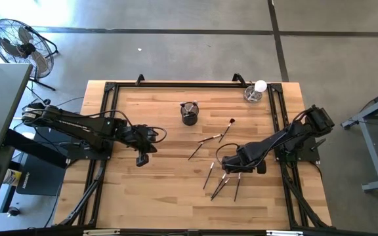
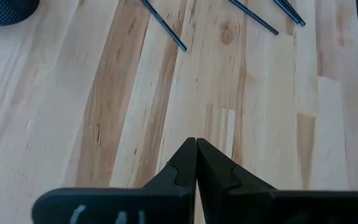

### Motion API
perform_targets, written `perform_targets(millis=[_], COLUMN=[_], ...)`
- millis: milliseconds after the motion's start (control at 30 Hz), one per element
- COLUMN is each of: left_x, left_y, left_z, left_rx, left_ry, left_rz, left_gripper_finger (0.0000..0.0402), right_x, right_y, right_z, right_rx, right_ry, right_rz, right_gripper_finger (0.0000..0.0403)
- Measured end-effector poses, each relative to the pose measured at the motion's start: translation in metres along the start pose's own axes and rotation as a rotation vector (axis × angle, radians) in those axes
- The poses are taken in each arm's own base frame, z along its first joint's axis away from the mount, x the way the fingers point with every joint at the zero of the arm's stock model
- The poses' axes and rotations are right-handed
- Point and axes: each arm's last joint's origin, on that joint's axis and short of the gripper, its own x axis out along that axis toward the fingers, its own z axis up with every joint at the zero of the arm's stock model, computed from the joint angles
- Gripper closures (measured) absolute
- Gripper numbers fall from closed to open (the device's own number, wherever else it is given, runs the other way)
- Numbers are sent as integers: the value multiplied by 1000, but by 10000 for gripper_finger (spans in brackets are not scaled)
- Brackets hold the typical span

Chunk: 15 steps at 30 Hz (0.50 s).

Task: Pick & Place Makeup Brushes
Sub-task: Put the small white make-up brush into the black container

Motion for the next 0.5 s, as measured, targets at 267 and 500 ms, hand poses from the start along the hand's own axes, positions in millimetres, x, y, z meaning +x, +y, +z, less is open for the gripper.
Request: perform_targets(millis=[267,500], left_x=[0,0], left_y=[0,0], left_z=[0,0], left_rx=[-1,1], left_ry=[0,-1], left_rz=[0,0], left_gripper_finger=[401,401], right_x=[0,0], right_y=[0,3], right_z=[0,0], right_rx=[-13,-157], right_ry=[-6,-22], right_rz=[0,47], right_gripper_finger=[354,397])
